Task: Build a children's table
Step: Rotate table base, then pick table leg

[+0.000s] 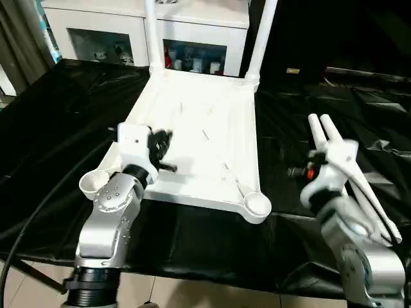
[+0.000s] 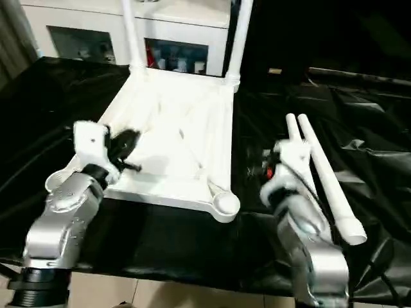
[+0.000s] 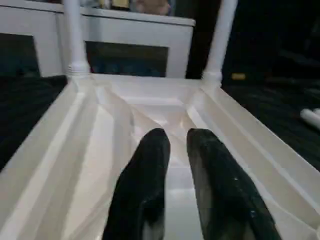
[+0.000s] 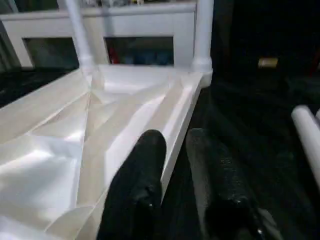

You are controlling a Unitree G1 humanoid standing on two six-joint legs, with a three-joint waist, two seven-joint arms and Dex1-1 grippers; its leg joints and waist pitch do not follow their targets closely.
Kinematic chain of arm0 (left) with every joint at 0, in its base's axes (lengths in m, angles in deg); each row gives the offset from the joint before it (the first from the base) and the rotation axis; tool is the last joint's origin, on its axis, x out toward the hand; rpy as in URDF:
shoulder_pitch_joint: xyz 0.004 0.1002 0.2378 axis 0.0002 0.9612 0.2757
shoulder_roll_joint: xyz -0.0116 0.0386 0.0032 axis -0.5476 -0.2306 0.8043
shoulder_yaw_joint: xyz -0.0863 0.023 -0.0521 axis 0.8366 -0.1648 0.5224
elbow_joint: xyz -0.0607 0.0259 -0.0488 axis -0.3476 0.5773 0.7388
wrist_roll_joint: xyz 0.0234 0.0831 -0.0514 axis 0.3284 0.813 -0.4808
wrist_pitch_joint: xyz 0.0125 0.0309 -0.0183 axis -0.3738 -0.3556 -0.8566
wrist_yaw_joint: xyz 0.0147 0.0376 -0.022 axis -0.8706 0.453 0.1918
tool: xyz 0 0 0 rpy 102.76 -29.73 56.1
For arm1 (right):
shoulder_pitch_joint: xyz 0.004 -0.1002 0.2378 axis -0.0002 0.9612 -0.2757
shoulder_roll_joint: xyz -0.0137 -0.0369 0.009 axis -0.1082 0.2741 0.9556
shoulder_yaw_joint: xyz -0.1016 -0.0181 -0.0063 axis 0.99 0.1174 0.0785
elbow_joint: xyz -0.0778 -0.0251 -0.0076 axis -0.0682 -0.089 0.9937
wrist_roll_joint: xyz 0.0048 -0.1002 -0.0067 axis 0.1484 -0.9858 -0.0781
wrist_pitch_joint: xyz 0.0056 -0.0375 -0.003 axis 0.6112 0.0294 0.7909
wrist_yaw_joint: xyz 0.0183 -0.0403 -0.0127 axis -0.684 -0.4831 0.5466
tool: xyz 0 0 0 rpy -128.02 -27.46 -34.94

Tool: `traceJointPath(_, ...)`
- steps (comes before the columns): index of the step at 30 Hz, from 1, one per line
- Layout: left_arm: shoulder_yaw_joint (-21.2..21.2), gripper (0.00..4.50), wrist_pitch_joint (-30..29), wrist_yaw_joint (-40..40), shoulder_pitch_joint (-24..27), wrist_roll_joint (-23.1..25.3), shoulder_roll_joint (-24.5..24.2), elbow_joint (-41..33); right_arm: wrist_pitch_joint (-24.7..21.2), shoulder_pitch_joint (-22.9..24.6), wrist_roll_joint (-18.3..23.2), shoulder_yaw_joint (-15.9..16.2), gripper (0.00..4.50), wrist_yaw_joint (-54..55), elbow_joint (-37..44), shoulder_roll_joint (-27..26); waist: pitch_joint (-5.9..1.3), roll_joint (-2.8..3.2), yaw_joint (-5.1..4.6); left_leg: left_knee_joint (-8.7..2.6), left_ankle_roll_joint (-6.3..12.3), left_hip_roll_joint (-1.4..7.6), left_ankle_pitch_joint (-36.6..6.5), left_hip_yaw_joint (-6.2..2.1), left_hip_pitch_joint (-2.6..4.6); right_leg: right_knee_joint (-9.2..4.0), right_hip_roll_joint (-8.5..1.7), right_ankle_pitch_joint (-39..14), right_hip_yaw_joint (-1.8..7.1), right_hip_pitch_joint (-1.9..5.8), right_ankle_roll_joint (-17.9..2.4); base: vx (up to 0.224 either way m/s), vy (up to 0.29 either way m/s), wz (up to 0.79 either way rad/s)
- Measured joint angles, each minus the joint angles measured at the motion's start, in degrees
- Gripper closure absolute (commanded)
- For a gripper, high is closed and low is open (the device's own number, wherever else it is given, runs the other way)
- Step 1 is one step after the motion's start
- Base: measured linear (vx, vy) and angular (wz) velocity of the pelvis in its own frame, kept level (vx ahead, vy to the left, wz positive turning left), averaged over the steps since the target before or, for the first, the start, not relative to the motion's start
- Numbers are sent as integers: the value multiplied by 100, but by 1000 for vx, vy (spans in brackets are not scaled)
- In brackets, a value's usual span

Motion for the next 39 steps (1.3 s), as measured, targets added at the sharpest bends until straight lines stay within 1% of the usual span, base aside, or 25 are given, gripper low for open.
traceJointPath(4, 91, 285, 265, -133, 34, -4, 76, 0, 41, -62, -117, 66, 288, 107, -191, -11, 6, -37, -4, 0, 0, 0, 0, 2, 0, 0, 0, 1, 3, -2, 2, 0, 0, 0)
traceJointPath(6, 79, 281, 255, -180, 35, 24, 72, 0, 45, -77, -127, 98, 273, 140, -216, -10, 8, -41, -3, 0, 0, 0, 0, 2, -2, -1, 0, 2, 3, -4, 3, 0, 0, 0)
traceJointPath(9, 60, 244, 241, -199, 35, 97, 69, 0, 21, -122, -224, 163, 247, 187, -271, 62, 8, -45, -3, 0, 0, 0, 0, 3, -5, -1, 0, 3, 3, -8, 5, 0, 0, 0)
traceJointPath(15, -119, 197, 235, -223, 33, 268, 18, 31, -437, -323, -379, 167, 190, 215, -369, 349, 8, -48, 0, 0, 0, -1, 2, 3, -10, 0, 0, 5, 4, -13, 9, 0, 0, 0)
traceJointPath(18, -147, 181, 235, -262, 7, 282, 33, 77, -553, -330, -377, 174, 175, 217, -376, 358, 11, -41, -39, -2, -10, 17, 6, -11, -8, -1, 16, 6, -12, -11, 7, 0, 0, 0)
traceJointPath(19, -147, 171, 235, -261, -6, 286, 29, 91, -594, -349, -375, 189, 164, 215, -379, 357, 12, -39, -89, -6, -19, 48, 11, -31, -5, -13, 40, 9, -39, 5, -15, 0, 0, 0)
traceJointPath(20, -144, 163, 235, -265, -8, 287, 26, 98, -607, -366, -375, 202, 153, 211, -379, 356, 13, -30, -158, -13, -20, 99, 25, -66, -3, -15, 56, 0, -115, 24, -108, 3, -98, 9)
traceJointPath(21, -133, 157, 235, -275, -16, 290, -4, 112, -628, -385, -375, 211, 143, 207, -378, 358, 12, -29, -209, -26, -8, 160, 59, -82, 6, 11, 72, -29, -206, 13, -260, 2, -88, 8)
traceJointPath(22, -111, 151, 236, -311, -18, 300, -7, 112, -645, -428, -375, 221, 137, 201, -378, 358, 8, -35, -271, -47, -31, 260, 96, -86, 15, 54, 85, -73, -345, -1, -476, -1, -142, 8)
traceJointPath(24, -116, 136, 236, -325, -27, 327, 4, 113, -646, -514, -375, 225, 121, 189, -377, 366, -15, -74, -326, -97, -36, 349, 164, -76, 11, 144, 94, -130, -485, -26, -619, -3, -132, 2)
traceJointPath(25, -125, 128, 236, -331, -30, 337, 15, 113, -654, -540, -375, 229, 109, 169, -379, 398, -20, -102, -339, -135, 57, 375, 202, -65, 8, 148, 143, -132, -511, -44, -624, -11, -188, 0)
traceJointPath(26, -142, 121, 236, -340, -42, 346, 48, 114, -666, -539, -375, 227, 100, 167, -386, 434, -19, -139, -300, 155, 397, 340, 10, -46, -112, 111, 193, -114, -506, -42, -600, -12, -279, -4)
traceJointPath(27, -176, 111, 237, -356, -44, 370, 76, 117, -678, -540, -385, 227, 93, 171, -428, 471, -22, -176, -264, 651, 698, 242, -185, -41, -221, 102, 204, -102, -511, -37, -609, -9, -186, -4)
traceJointPath(28, -229, 103, 238, -371, -46, 383, 114, 120, -687, -547, -414, 227, 86, 178, -446, 503, -50, -197, -263, 995, 816, -20, -286, -15, -286, 57, 246, -75, -539, -23, -625, -7, -176, -2)
traceJointPath(29, -230, 103, 239, -406, -68, 388, 123, 119, -687, -582, -446, 227, 86, 198, -449, 510, -71, -164, -280, 969, 825, -212, -293, -8, -280, -12, 322, -33, -596, -18, -630, -18, -155, 4)
traceJointPath(30, -220, 93, 238, -456, -107, 397, 114, 116, -686, -634, -481, 226, 76, 225, -456, 508, -87, -88, -288, 781, 865, -327, -382, -15, -260, -89, 443, 17, -679, -22, -618, -18, -155, 4)
traceJointPath(31, -210, 80, 223, -501, -140, 443, 65, 124, -693, -726, -531, 233, 62, 286, -523, 481, -89, 8, -280, 528, 639, -298, -456, -139, -241, -262, 595, 127, -829, -9, -593, -24, -142, 2)
traceJointPath(32, -173, 80, 208, -526, -118, 473, 25, 154, -703, -806, -555, 271, 62, 307, -575, 469, -85, 27, -290, 488, 528, -201, -410, -162, -248, -185, 577, 133, -896, -23, -371, -27, -133, -4)
traceJointPath(33, -136, 58, 199, -566, -110, 497, -1, 214, -708, -898, -559, 312, 51, 309, -609, 467, -92, 17, -311, 494, 511, -180, -385, -162, -247, 201, 452, 17, -721, -161, -83, -27, -133, -4)
traceJointPath(34, -81, 58, 200, -580, -109, 512, -74, 238, -707, -962, -595, 326, 51, 314, -609, 507, -101, -10, -297, 518, 480, -202, -366, -150, -256, 458, 165, -92, -376, -217, 62, -45, -114, -1)
traceJointPath(35, -54, 58, 220, -575, -114, 514, -79, 224, -734, -991, -642, 332, 51, 333, -611, 576, -122, -70, -271, 524, 443, -238, -343, -127, -291, 280, -85, -181, -149, -198, 152, -70, -135, -3)
traceJointPath(36, -59, 58, 213, -550, -112, 511, -84, 220, -894, -1054, -761, 388, 51, 398, -651, 659, -109, -91, -221, 499, 416, -227, -312, -120, -290, 259, -216, -92, -118, -225, 202, -70, -135, -3)
traceJointPath(37, -94, 58, 203, -485, -110, 503, -69, 219, -1081, -1062, -886, 412, 51, 465, -710, 778, -99, -108, -141, 382, 392, -196, -224, -137, -273, 205, -204, -40, -143, -218, 168, -97, -176, -6)
traceJointPath(38, -165, 58, 193, -390, -106, 488, -65, 211, -1284, -1114, -941, 420, 51, 495, -747, 866, -85, -130, -115, 248, 285, -182, -124, -121, -189, 173, -191, -23, -152, -210, 152, -92, -171, -2)
traceJointPath(39, -236, 58, 183, -287, -105, 479, -87, 209, -1440, -1199, -973, 422, 51, 490, -807, 918, -75, -141, -113, 143, 185, -162, -66, -91, -158, 143, -175, 8, -154, -201, 117, -92, -171, -2)
